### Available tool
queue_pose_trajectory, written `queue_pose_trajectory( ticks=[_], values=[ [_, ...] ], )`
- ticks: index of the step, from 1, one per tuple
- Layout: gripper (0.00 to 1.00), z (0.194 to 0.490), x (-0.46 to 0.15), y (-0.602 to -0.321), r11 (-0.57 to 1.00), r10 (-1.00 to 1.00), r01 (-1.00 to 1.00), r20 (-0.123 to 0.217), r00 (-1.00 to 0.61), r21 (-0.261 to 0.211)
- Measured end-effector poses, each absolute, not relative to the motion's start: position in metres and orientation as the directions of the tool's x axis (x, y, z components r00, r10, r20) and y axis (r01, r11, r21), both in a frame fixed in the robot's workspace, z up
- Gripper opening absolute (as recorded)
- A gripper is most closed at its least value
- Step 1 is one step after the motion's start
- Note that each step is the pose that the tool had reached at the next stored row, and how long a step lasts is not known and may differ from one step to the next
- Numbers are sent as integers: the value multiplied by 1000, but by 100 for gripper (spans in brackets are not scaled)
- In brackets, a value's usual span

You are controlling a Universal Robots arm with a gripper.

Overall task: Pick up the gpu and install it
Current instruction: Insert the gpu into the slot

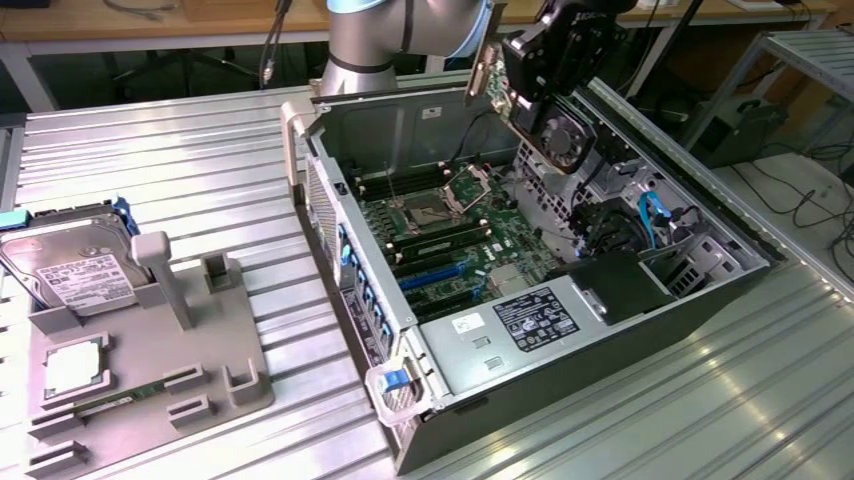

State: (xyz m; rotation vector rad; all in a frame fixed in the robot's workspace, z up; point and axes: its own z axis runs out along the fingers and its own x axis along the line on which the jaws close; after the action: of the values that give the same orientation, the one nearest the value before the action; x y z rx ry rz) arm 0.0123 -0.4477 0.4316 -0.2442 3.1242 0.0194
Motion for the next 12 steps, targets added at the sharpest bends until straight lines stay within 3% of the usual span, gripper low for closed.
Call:
queue_pose_trajectory(
  ticks=[12],
  values=[
    [28, 432, 12, -448, 965, -260, -260, -9, -966, 12]
  ],
)
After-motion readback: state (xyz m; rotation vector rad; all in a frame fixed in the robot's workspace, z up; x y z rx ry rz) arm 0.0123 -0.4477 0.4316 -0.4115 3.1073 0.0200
